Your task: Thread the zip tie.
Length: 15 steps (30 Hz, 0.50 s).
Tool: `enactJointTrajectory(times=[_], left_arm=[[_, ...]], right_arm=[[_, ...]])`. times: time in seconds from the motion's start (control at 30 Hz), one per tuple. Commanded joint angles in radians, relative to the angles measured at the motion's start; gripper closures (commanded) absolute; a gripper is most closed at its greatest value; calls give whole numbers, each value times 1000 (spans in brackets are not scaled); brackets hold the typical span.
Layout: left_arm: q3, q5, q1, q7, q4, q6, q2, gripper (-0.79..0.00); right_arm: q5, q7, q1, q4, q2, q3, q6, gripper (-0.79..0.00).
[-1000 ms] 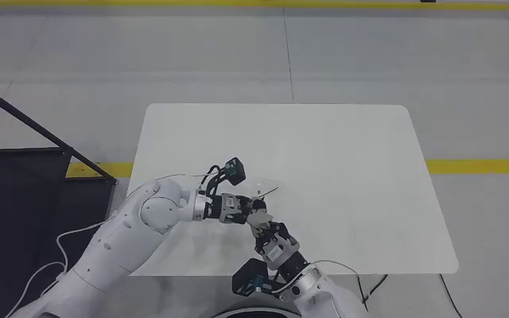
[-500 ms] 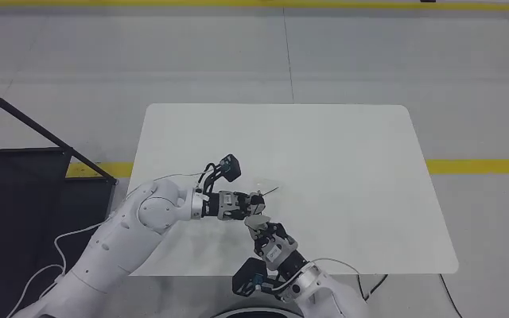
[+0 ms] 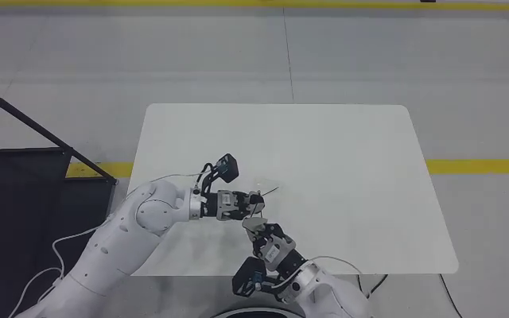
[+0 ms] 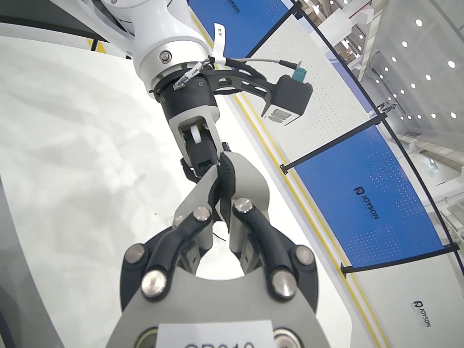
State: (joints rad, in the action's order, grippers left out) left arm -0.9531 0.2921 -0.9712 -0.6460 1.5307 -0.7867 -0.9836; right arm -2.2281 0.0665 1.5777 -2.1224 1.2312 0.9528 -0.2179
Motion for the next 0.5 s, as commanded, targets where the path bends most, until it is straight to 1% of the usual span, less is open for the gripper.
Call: enactJointTrajectory(times=[0.0,0.13,0.23,0.47], left_arm=[[-6,20,-5,18,5,-11,0,0],[-21,64,-23,58,18,-18,2,0],[-31,84,-33,74,24,-24,3,0],[-40,108,-50,85,35,-35,5,0]], right_arm=[[6,1,1,-1,0,4,4,0],[21,7,5,-3,1,12,20,0],[31,7,11,-7,2,20,59,0],[26,2,22,-8,2,27,83,0]])
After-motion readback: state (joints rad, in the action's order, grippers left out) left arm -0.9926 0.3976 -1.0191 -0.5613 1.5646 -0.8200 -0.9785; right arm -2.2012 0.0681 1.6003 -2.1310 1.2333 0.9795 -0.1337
